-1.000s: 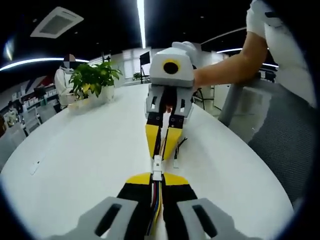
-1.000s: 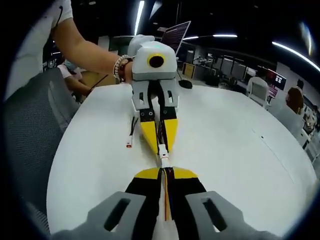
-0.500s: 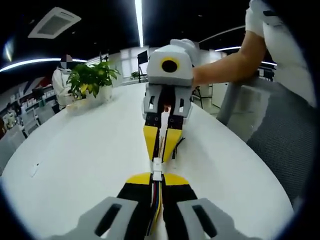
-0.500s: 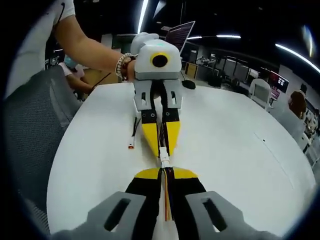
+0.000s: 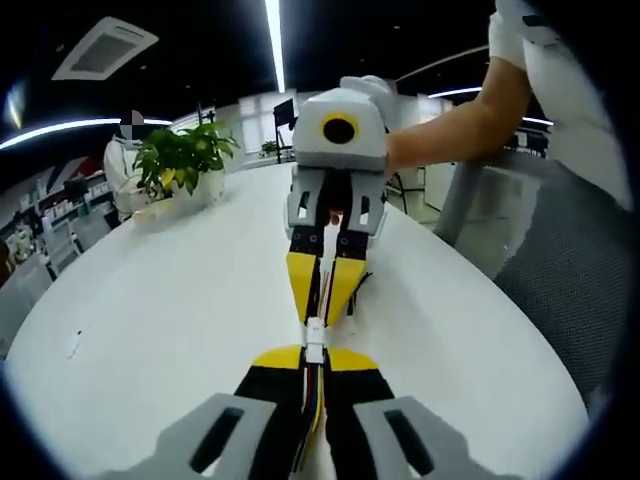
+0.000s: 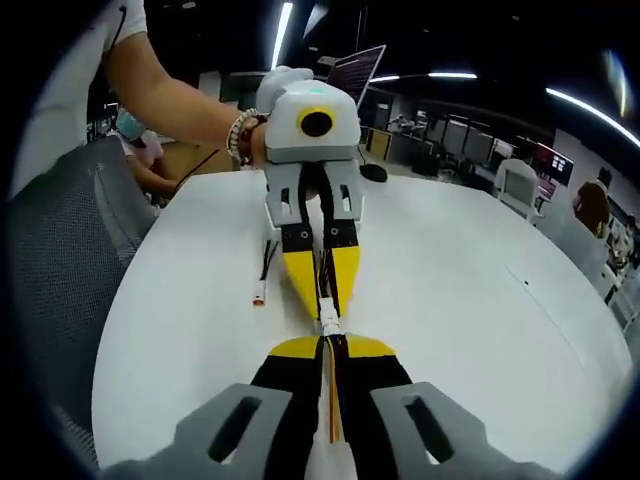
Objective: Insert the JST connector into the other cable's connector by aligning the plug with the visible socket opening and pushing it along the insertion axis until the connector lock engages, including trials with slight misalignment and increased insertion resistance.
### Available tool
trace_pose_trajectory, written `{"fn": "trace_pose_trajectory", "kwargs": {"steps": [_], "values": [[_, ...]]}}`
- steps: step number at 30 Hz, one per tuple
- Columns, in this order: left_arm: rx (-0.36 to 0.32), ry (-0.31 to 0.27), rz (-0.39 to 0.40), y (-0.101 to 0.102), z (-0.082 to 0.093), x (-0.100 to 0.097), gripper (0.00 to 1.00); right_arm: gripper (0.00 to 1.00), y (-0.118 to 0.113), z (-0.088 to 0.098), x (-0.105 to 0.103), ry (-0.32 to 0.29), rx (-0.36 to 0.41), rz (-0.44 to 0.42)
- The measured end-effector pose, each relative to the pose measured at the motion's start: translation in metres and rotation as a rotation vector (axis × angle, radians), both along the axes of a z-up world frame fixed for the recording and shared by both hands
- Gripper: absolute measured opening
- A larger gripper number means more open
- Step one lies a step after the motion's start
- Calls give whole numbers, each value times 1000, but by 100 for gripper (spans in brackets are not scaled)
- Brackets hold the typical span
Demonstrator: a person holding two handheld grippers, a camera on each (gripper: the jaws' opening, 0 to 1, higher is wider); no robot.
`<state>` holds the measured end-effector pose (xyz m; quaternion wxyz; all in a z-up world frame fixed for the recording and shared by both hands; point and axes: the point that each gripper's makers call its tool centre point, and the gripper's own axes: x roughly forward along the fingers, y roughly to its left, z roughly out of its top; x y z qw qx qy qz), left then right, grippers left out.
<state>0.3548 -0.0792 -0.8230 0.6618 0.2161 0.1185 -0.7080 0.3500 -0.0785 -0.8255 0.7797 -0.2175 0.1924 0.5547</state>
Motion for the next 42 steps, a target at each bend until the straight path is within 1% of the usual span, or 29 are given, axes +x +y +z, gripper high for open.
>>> {"fn": "trace_pose_trajectory", "kwargs": {"steps": [7, 11, 13, 15, 16, 17, 18, 19, 20, 21, 23, 25, 27, 28, 32, 33, 35, 38, 42], "values": [[6, -2, -2, -1, 0, 1, 0, 4, -1, 1, 1, 0, 11, -6], [12, -18, 16, -2, 0, 5, 0, 5, -2, 1, 5, -19, 5, -24], [11, -32, 20, -4, 2, 6, 0, 5, -4, 5, 8, -5, 36, -46], [-6, -30, 32, -5, 5, 9, 0, 6, -6, 12, 12, -22, 67, -64], [-12, -30, 38, -5, 7, 11, 0, 6, -6, 13, 13, -20, 69, -70], [-13, -30, 39, -5, 7, 13, 0, 10, -9, 13, 16, -1, 63, -108], [-10, -33, 41, -5, 6, 14, 0, 14, -12, 12, 17, 5, 50, -116], [17, -47, 48, -3, 2, 18, 0, 18, -13, 15, 19, -22, 44, -115], [35, -55, 49, -1, -1, 19, 0, 19, -15, 16, 20, -29, 45, -125], [48, -59, 50, 0, -3, 21, 0, 19, -20, 17, 22, -13, 48, -154], [70, -60, 54, 2, -8, 24, 0, 19, -27, 19, 26, -18, 55, -177], [87, -50, 67, 5, -12, 29, 0, 18, -34, 17, 24, 5, 46, -180], [111, -50, 92, 9, -18, 35, 0, 18, -41, 19, 27, -11, 47, -206], [119, -54, 100, 11, -19, 38, 0, 18, -42, 20, 28, -8, 50, -211], [119, -42, 106, 11, -20, 40, 0, 19, -43, 20, 27, 12, 60, -218], [124, -38, 110, 10, -21, 41, 0, 20, -43, 19, 26, 12, 57, -216], [136, -48, 115, 11, -23, 43, 0, 19, -43, 17, 25, 17, 48, -213], [132, -30, 118, 10, -25, 44, 1, 19, -41, 12, 23, 28, 32, -203], [150, -26, 116, 11, -29, 44, 1, 19, -40, 7, 20, 44, 13, -192]]}}
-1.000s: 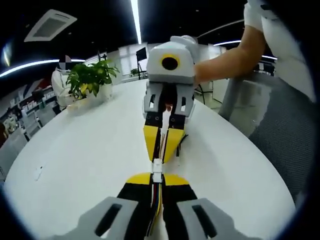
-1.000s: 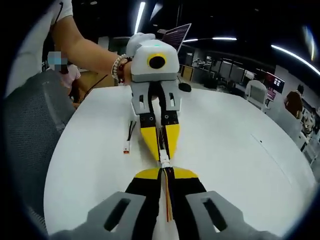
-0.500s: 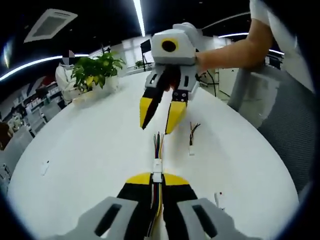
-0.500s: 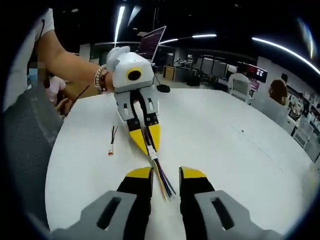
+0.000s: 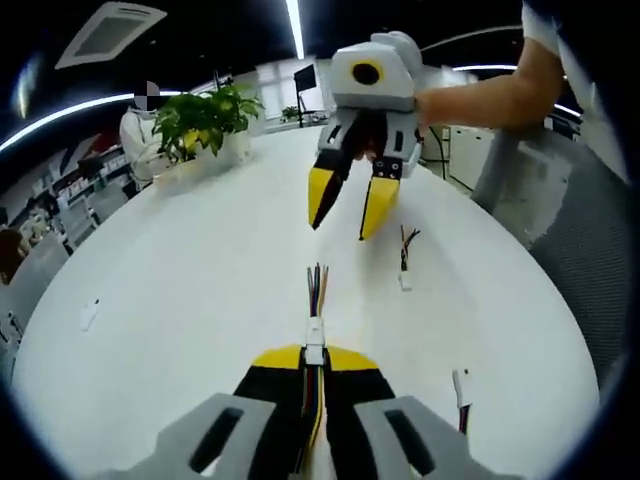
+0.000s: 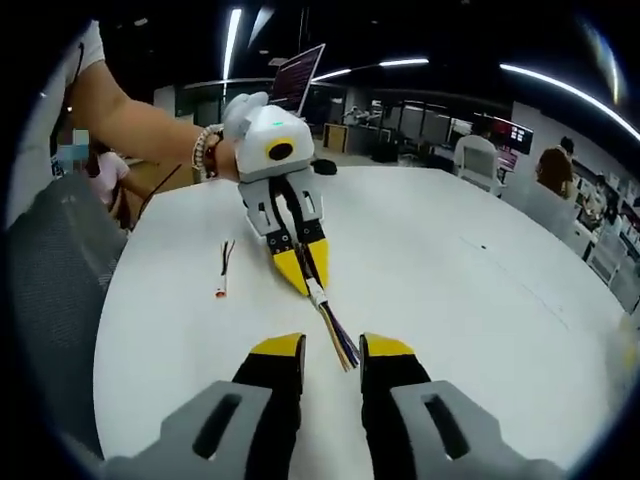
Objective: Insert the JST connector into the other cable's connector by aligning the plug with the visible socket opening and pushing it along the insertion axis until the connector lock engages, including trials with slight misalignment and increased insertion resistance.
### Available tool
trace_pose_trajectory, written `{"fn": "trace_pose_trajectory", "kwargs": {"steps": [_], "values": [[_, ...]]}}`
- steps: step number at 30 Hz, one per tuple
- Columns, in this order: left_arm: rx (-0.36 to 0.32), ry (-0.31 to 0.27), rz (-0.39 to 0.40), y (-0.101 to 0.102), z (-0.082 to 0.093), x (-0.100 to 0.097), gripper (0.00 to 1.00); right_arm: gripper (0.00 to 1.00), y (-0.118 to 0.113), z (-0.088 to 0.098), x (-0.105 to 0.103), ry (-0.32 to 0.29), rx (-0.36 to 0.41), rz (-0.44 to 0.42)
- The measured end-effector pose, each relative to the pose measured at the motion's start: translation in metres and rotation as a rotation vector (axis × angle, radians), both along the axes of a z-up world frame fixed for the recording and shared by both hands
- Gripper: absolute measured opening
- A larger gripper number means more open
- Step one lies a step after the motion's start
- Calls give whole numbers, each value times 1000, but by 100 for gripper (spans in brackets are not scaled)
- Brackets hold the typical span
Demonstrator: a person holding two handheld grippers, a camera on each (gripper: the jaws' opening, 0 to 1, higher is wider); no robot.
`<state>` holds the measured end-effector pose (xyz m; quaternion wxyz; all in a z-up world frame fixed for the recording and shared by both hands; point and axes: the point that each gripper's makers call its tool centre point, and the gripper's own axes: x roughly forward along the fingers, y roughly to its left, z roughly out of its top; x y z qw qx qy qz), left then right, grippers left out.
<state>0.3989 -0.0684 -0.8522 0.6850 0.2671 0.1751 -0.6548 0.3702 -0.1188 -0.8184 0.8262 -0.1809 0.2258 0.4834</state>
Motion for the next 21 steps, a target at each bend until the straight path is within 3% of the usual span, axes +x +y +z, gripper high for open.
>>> {"fn": "trace_pose_trajectory", "kwargs": {"steps": [12, 16, 21], "values": [[17, -8, -14, -2, 1, -1, 1, 19, 6, -4, -4, 3, -24, 38], [5, 1, 0, -2, 2, 0, 10, 18, 5, -4, -4, -7, -38, 42], [-10, -2, 12, 0, 10, 0, 12, 17, 4, -1, -2, -13, -27, 33]]}}
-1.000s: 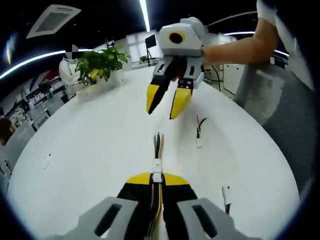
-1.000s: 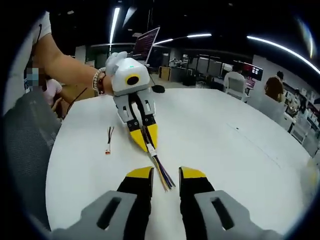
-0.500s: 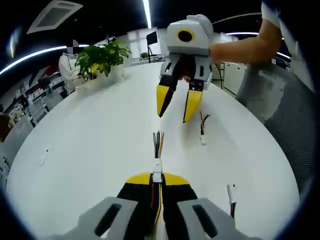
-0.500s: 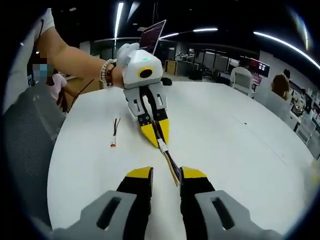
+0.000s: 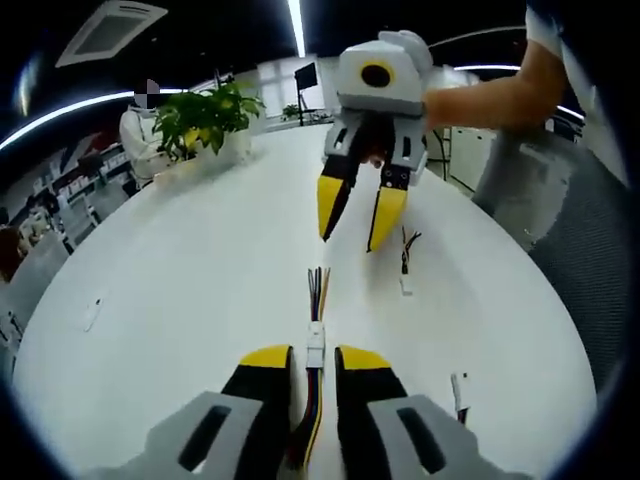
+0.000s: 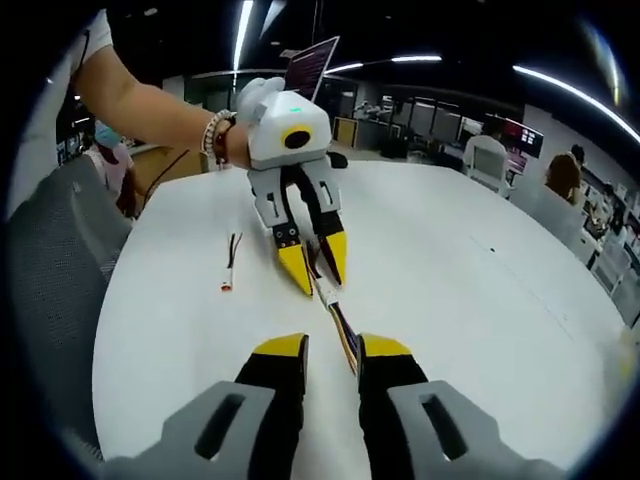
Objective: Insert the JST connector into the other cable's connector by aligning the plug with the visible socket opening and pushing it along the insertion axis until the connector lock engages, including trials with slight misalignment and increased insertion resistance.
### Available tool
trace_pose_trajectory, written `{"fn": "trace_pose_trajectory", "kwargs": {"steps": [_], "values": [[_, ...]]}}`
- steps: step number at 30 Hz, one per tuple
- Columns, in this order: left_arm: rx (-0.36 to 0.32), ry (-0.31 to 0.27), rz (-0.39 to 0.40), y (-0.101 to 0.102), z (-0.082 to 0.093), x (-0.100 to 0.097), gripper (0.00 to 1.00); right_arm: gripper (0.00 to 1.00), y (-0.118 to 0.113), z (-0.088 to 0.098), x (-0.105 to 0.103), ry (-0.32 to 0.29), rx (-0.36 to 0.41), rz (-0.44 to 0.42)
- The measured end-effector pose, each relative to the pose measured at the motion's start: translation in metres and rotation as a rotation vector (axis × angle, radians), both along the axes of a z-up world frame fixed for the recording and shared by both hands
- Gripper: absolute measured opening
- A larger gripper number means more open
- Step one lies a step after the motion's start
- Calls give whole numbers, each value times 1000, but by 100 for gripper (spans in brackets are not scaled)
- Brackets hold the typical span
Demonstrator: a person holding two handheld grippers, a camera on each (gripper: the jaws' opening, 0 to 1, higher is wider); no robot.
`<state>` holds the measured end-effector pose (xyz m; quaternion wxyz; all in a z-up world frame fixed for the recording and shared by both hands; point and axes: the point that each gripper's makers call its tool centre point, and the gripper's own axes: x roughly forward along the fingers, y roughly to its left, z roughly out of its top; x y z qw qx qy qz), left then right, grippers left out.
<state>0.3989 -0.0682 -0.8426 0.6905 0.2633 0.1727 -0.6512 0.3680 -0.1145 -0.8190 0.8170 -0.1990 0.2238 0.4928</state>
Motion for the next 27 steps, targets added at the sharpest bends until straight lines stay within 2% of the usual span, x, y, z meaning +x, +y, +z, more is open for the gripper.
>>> {"fn": "trace_pose_trajectory", "kwargs": {"steps": [7, 12, 20, 27], "values": [[-55, -17, 21, 3, 21, -4, 13, 17, 1, 1, -2, 5, 2, 2], [-104, -11, 37, 7, 32, -15, 13, 17, 5, 1, -6, 15, 3, 19], [-148, 7, 73, 18, 35, -35, 14, 16, 9, -5, -19, 68, -3, 57], [-138, 42, 83, 29, 23, -58, 14, 17, 12, -22, -34, 129, -43, 101]]}}
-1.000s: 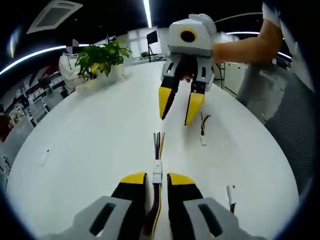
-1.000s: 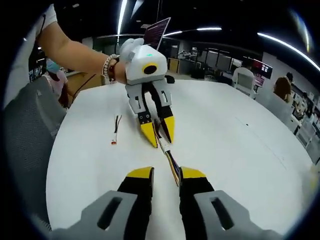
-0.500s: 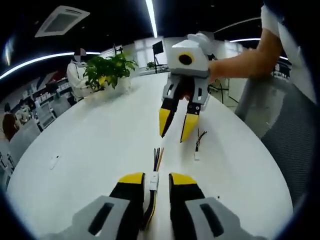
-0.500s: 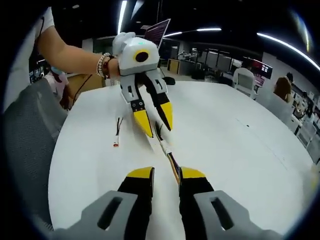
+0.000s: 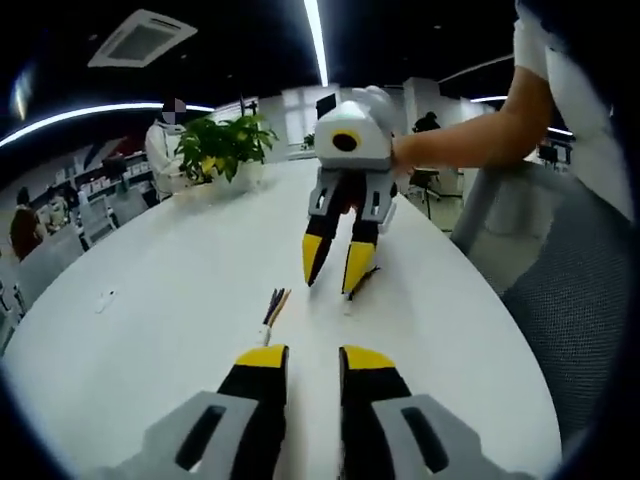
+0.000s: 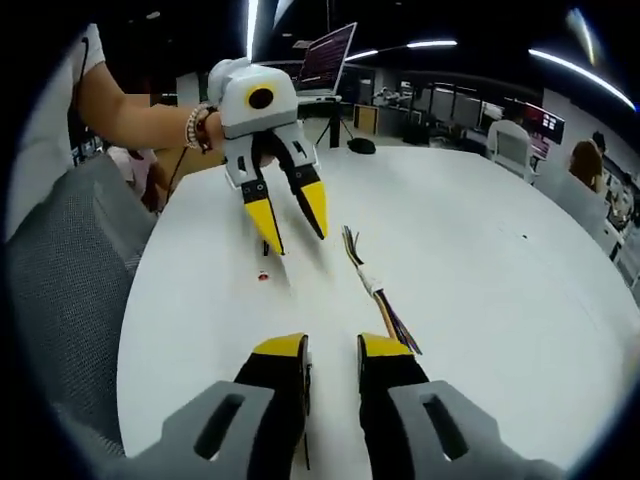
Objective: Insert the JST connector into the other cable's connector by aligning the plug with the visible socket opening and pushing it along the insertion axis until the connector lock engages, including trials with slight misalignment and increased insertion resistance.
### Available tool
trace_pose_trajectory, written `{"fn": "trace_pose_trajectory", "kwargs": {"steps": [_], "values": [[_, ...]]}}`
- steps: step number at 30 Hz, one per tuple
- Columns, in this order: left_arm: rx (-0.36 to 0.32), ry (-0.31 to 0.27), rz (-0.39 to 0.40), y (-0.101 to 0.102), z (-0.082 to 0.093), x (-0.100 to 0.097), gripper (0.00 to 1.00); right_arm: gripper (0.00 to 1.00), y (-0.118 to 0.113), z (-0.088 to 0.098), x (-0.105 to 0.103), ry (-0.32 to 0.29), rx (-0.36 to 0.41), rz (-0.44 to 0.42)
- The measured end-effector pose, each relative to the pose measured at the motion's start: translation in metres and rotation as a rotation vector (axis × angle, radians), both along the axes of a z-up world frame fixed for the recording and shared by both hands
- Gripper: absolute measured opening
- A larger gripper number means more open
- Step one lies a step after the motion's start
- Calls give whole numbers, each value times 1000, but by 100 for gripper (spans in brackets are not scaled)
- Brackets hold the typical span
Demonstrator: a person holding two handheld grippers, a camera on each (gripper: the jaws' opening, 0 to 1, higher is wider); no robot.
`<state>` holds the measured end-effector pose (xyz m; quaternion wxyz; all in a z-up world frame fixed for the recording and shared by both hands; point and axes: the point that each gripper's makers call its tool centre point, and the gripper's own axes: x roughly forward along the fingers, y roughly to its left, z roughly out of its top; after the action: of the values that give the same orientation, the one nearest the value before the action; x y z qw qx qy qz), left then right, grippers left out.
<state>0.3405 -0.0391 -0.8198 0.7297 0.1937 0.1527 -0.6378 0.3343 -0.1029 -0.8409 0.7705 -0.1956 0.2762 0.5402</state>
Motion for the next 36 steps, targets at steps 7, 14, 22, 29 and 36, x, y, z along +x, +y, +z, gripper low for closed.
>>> {"fn": "trace_pose_trajectory", "kwargs": {"steps": [7, 14, 22, 29, 36], "values": [[-22, 30, 32, 7, -9, -15, 15, 17, -1, -14, -12, 52, -38, 35], [5, 46, 37, 12, -24, -23, 14, 15, -3, -19, -16, 56, -77, 57], [19, 51, 46, 17, -29, -21, 14, 12, -3, -19, -17, 44, -79, 72], [19, 48, 35, 17, -33, -25, 10, 8, -4, -19, -16, 38, -70, 67], [20, 32, 2, 15, -33, -30, 3, 5, -4, -19, -17, 28, -73, 81]]}}
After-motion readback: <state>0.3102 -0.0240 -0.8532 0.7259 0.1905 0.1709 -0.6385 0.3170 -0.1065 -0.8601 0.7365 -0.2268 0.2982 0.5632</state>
